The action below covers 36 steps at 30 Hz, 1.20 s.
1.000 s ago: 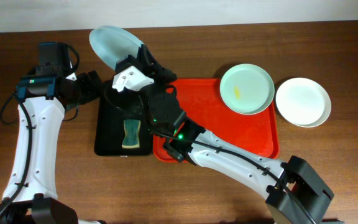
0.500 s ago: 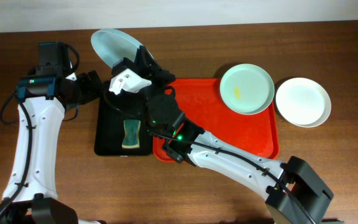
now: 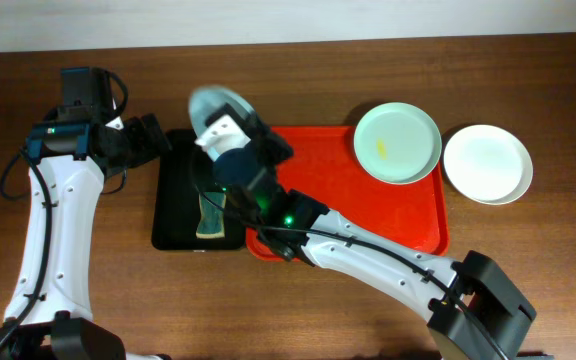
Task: Clean dirty plates on tray and stack at the side
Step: 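Carry the blue plate right and stack it on the white plate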
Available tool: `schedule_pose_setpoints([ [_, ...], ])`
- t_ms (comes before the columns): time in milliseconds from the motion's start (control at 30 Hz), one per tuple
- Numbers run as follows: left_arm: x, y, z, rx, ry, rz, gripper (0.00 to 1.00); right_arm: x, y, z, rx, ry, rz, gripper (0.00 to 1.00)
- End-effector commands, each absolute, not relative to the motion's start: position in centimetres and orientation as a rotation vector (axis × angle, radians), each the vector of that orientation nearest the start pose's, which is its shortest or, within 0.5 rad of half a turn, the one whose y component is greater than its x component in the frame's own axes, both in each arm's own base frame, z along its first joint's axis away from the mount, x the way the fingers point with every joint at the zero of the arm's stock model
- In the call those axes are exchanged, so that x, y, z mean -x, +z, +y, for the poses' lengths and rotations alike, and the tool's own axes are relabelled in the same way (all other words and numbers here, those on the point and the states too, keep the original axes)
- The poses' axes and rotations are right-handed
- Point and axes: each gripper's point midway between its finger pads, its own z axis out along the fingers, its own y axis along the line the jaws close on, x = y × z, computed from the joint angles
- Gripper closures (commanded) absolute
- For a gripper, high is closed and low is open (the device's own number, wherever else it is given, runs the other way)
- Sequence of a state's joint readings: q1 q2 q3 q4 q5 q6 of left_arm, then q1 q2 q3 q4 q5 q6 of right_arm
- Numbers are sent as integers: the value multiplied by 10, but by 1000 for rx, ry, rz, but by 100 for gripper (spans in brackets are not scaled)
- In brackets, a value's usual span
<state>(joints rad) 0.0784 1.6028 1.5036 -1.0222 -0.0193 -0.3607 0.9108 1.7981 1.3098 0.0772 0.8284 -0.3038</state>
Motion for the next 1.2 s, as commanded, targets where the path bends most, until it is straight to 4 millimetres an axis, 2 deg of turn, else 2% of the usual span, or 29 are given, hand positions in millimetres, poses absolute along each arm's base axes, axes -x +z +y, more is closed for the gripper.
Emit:
schedule_pose_setpoints([
  [0, -385, 195, 36, 610, -59, 2612, 1, -409, 208, 295, 127, -83, 1951, 96],
  [67, -385, 195, 36, 610, -59, 2612, 1, -417, 200, 294, 109, 25, 2008, 96],
  [100, -385, 195, 36, 610, -59, 2612, 1, -419, 203, 291, 108, 50, 2011, 96],
  [267, -385, 195, 36, 610, -59, 2612, 1, -425, 250, 261, 33, 113, 1959, 96],
  [333, -385, 195, 36, 610, -59, 2612, 1, -426, 270, 236, -15, 100, 1940, 96],
  [367, -385, 195, 36, 610, -59, 2612, 1, -428, 278, 215, -50, 75, 1941, 96],
  [467, -385, 195, 36, 610, -59, 2612, 1, -431, 283, 153, -157, -6, 1984, 96],
  [567, -385, 195, 36, 610, -59, 2612, 1, -433, 271, 100, -269, -5, 2066, 96],
  [733, -384, 195, 36, 610, -59, 2613, 1, -426, 229, 5, -576, 177, 2254, 96],
  [833, -384, 195, 36, 610, -59, 2613, 1, -416, 207, -44, -736, 260, 2309, 96],
  [900, -385, 195, 36, 610, -59, 2612, 1, -398, 186, -92, -913, 220, 2338, 96],
  [1000, -385, 195, 36, 610, -59, 2612, 1, -371, 160, -140, -1123, 163, 2367, 96],
  [1100, -385, 195, 36, 610, -59, 2612, 1, -347, 132, -173, -1302, 134, 2394, 96],
  [1167, -385, 195, 36, 610, -59, 2612, 1, -337, 113, -188, -1389, 126, 2409, 96],
])
